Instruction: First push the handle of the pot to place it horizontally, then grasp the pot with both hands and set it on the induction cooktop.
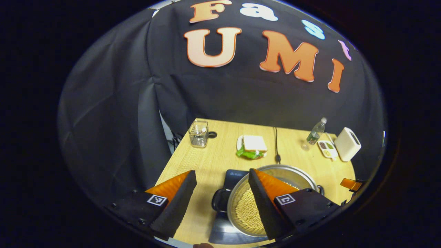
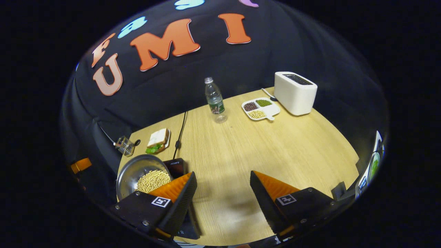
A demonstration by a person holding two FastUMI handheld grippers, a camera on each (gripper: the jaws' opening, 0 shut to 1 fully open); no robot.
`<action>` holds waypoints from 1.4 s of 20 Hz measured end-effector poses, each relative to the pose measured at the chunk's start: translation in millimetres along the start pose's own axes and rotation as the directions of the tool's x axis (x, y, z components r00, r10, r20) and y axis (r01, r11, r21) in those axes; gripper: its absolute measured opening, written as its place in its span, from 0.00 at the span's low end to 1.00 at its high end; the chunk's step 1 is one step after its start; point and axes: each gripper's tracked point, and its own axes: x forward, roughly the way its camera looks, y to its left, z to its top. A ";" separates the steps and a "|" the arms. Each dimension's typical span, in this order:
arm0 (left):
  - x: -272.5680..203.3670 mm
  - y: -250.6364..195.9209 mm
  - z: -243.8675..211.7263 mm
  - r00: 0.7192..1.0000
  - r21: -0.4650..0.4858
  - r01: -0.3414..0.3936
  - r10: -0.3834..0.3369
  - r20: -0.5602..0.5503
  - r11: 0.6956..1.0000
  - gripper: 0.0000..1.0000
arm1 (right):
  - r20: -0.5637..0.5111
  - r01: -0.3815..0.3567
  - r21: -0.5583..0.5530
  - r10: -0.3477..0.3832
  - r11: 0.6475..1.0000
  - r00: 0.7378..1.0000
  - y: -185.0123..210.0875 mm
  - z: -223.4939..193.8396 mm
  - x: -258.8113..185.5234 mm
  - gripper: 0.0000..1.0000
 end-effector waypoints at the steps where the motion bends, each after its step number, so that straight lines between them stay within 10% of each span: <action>1: -1.4 -6.2 11.8 0.999 -0.001 0.008 -0.008 0.044 1.000 0.99 | 0.025 0.000 0.009 0.000 1.000 1.000 -10.9 12.1 -7.8 0.96; 10: -41.1 -67.9 132.2 0.902 0.025 0.146 -0.143 0.407 0.989 0.98 | 0.350 0.075 -0.072 -0.046 0.995 0.936 -87.6 154.4 -125.9 0.96; 20: -105.7 -78.8 219.8 0.740 0.077 0.194 -0.197 0.643 0.978 0.98 | 0.626 0.074 -0.132 0.026 0.988 0.779 -54.7 260.2 -275.9 0.95; 28: -148.9 -55.7 234.7 0.695 0.038 0.176 -0.152 0.703 0.984 0.97 | 0.716 0.070 -0.125 0.042 0.990 0.697 -38.6 283.8 -333.0 0.95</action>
